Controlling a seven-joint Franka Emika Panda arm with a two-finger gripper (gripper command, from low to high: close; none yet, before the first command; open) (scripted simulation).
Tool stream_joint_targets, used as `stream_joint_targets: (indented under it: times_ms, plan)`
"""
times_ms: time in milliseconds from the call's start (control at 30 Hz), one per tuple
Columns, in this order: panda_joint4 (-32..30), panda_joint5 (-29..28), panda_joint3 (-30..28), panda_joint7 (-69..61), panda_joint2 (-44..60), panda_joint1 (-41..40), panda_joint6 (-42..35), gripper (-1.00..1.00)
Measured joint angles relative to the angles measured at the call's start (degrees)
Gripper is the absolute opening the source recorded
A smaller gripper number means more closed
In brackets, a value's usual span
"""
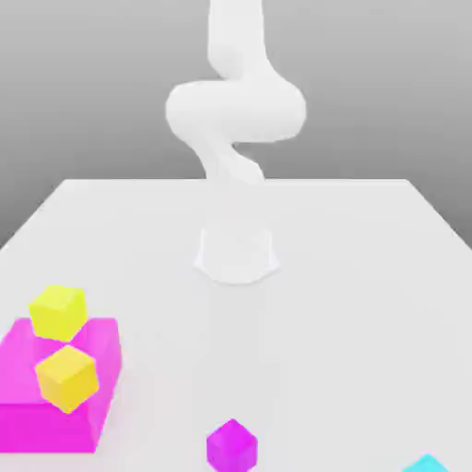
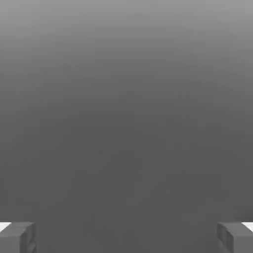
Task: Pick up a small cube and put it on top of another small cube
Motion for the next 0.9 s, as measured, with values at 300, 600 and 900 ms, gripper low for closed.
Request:
stream_joint_targets:
  times_ms: [300, 600, 900]
  plan:
    - [2.8, -0.7, 3.1, -2.2, 19.0, 2.8, 4.2, 0.00]
    - [5.5, -2.8, 6.3, -3.4, 37.7, 5.9, 8.2, 0.00]
    - [8.2, -5.9, 7.9, -3.9, 56.6, 9.8, 12.2, 0.00]
